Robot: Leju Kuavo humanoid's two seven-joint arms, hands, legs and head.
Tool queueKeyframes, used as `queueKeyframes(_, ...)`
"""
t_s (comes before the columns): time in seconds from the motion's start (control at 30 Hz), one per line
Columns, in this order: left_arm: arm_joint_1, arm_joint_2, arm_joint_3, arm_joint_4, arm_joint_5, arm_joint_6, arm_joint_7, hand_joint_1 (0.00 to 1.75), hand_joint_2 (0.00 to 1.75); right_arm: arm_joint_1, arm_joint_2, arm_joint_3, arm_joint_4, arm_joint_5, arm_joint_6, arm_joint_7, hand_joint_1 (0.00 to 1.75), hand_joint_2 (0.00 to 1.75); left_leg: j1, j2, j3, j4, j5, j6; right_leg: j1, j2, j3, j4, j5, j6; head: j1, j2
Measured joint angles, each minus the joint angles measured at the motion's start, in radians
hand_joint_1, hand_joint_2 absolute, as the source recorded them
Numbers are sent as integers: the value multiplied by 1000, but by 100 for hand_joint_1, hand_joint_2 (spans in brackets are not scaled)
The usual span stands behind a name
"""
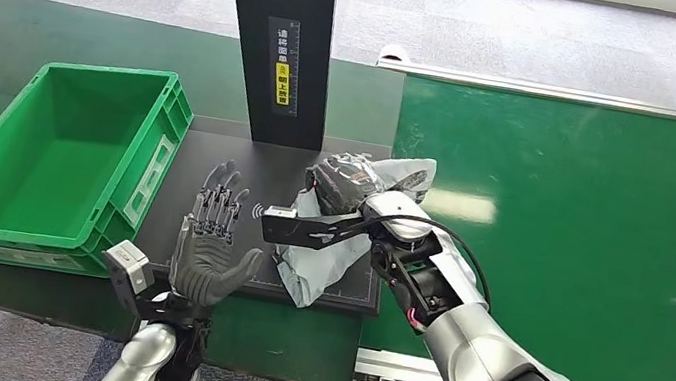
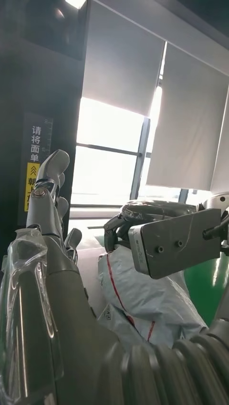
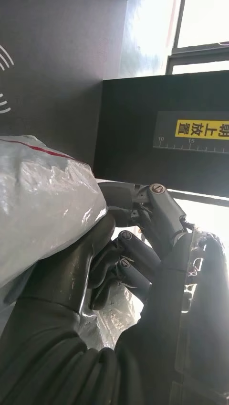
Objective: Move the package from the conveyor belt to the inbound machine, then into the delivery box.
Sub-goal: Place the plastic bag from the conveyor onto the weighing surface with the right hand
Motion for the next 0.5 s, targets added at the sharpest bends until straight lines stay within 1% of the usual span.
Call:
queueKeyframes(0.17,-4,-1,-7,8,29,19,0,0,175,-6,10,23,20,22,35,19,175,175,0,0,0,0,0,0,0,0,0,0,0,0,0,0)
queueKeyframes(0.33,-27,-8,-25,26,54,37,7,0,175,9,50,57,52,13,76,29,175,175,0,0,0,0,0,0,0,0,0,0,0,0,0,0)
queueKeyframes(0.4,-37,-10,-32,35,62,34,12,0,175,18,69,61,60,-10,72,23,175,175,0,0,0,0,0,0,0,0,0,0,0,0,0,0)
queueKeyframes(0.5,-43,-10,-37,43,69,34,13,0,175,29,88,60,65,-50,34,9,175,175,0,0,0,0,0,0,0,0,0,0,0,0,0,0)
